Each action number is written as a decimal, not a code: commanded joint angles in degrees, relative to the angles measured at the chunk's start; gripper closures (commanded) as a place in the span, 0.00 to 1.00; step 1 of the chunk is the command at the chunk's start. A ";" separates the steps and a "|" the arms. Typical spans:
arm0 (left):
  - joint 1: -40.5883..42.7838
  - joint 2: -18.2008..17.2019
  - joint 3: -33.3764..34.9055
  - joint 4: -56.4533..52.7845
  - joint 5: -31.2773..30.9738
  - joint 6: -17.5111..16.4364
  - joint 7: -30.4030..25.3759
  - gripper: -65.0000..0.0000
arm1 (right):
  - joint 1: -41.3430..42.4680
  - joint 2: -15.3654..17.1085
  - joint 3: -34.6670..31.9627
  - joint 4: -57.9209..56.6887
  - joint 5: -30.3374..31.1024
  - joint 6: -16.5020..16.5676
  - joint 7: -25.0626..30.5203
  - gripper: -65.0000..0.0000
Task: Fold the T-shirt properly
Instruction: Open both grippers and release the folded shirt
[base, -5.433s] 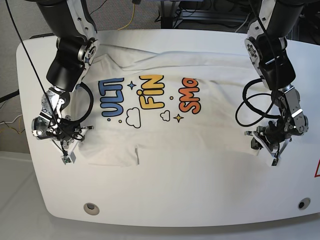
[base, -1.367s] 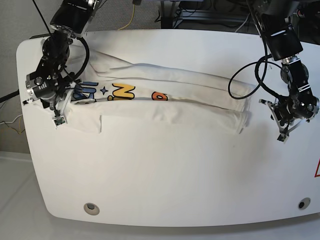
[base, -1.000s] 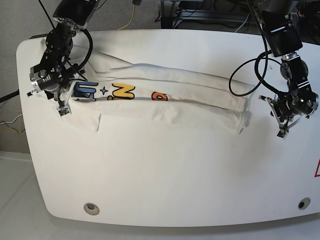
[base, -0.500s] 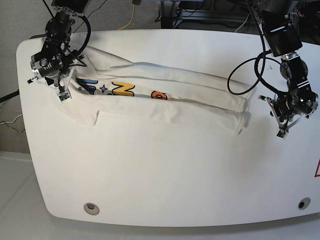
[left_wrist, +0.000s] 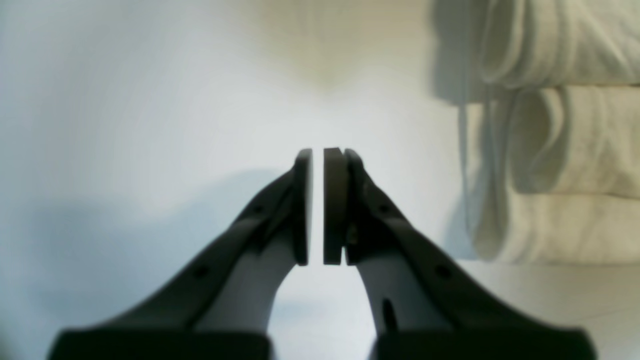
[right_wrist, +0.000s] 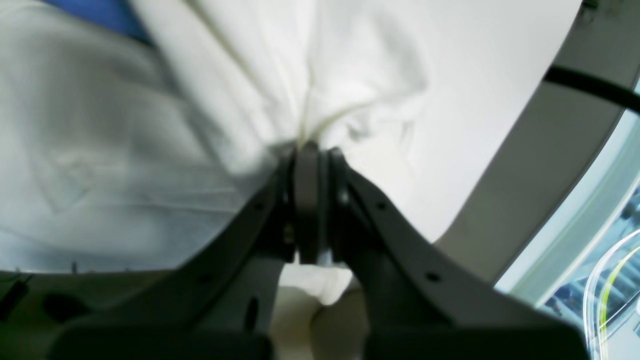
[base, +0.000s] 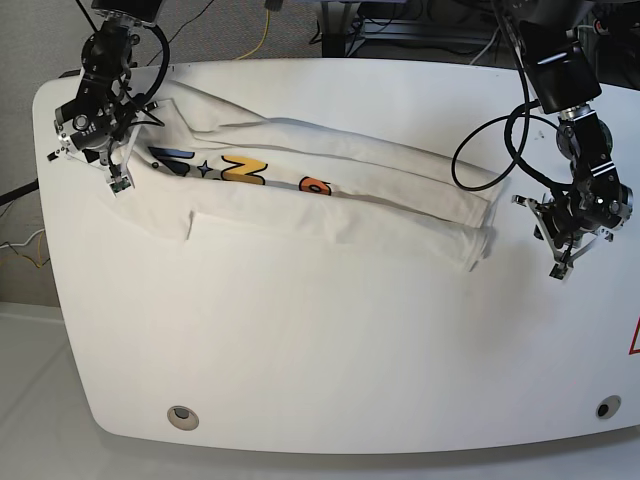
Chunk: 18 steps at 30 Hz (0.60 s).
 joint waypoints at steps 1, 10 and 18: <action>-0.53 -0.72 -0.14 0.79 -0.08 0.07 -0.53 0.97 | 0.18 0.60 0.12 -1.60 -0.31 0.30 3.00 1.00; -0.27 -0.81 -0.22 0.79 -0.08 0.07 -0.61 0.97 | -0.53 0.34 0.12 -3.80 -0.31 0.30 4.84 1.00; -0.27 -0.81 -0.31 0.97 -0.08 0.07 -0.61 0.96 | -0.35 -0.45 0.12 -3.36 -0.31 0.30 4.58 0.78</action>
